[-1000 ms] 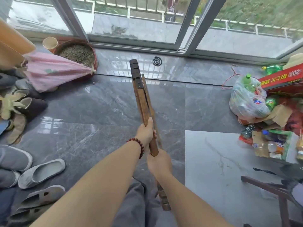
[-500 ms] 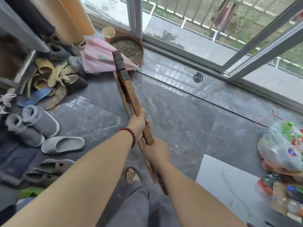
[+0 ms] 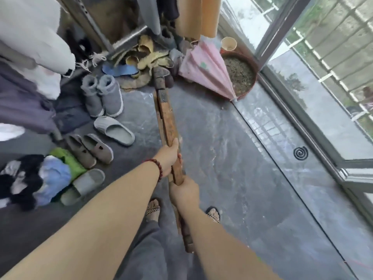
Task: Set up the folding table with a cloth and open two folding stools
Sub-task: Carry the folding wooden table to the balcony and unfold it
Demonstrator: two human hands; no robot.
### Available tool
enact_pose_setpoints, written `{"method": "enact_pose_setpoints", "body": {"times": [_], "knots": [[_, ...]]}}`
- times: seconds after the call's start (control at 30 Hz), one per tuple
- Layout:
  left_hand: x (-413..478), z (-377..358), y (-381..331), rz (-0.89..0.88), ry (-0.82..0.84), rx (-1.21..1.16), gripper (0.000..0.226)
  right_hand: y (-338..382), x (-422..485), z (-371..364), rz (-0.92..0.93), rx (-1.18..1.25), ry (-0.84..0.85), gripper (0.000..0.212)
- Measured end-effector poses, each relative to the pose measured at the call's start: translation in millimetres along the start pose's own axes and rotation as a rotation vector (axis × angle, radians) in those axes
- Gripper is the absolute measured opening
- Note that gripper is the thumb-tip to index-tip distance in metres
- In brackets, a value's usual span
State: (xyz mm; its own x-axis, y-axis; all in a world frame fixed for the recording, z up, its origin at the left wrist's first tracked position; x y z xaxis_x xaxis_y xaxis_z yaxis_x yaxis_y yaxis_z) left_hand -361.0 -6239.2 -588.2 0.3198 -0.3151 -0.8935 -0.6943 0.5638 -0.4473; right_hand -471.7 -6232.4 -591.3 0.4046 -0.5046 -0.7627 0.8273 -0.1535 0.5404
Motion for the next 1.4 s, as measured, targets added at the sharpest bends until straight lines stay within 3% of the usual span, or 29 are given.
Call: {"method": "enact_pose_setpoints", "body": {"times": [0.13,0.3,0.4,0.53,0.7,0.87,0.97,1.1,1.27,1.4], "knots": [[-6,0,5,-0.016,0.005,-0.084,0.022,-9,4,0,0.009,0.055,0.076,0.023],[-13,-2,12,-0.142,-0.073,0.020,0.031,-11,9,6,0.032,0.015,0.167,0.016],[-26,3,22,-0.165,-0.130,0.134,0.027,-12,6,6,0.045,0.037,0.304,0.006],[-47,13,41,-0.193,-0.249,0.272,0.028,-27,-17,-5,0.043,0.030,0.525,0.011],[-85,17,101,-0.206,-0.308,0.364,0.028,-34,-46,-3,0.296,-0.099,0.405,0.024],[-118,9,183,-0.248,-0.326,0.060,0.035,-53,-83,-2,0.456,-0.156,0.419,0.036],[-123,3,202,-0.309,-0.293,-0.099,0.038,-67,-92,-5,0.537,-0.139,0.522,0.052],[-131,-3,209,-0.391,-0.362,-0.002,0.039,-82,-97,-6,0.579,-0.113,0.628,0.072],[-137,-20,219,-0.399,-0.420,0.016,0.035,-80,-94,14,0.696,-0.429,0.522,0.059],[-134,-21,214,-0.445,-0.433,-0.027,0.029,-82,-83,23,0.748,-0.553,0.499,0.067]]}}
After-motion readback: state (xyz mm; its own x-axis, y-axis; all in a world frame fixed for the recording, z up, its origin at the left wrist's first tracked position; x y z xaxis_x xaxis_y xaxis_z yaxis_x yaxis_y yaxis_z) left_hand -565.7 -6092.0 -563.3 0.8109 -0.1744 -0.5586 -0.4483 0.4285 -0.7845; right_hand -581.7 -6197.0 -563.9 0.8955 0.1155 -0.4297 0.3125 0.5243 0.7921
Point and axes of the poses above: each hand's wrist, its own x-axis towards the middle knuckle, its own z-axis out of the back of the hand, y = z × x, the point moved 5 cm from there along x, towards the middle knuckle, and after that the axes turned 5 degrees about y, right-handed, at the moved point
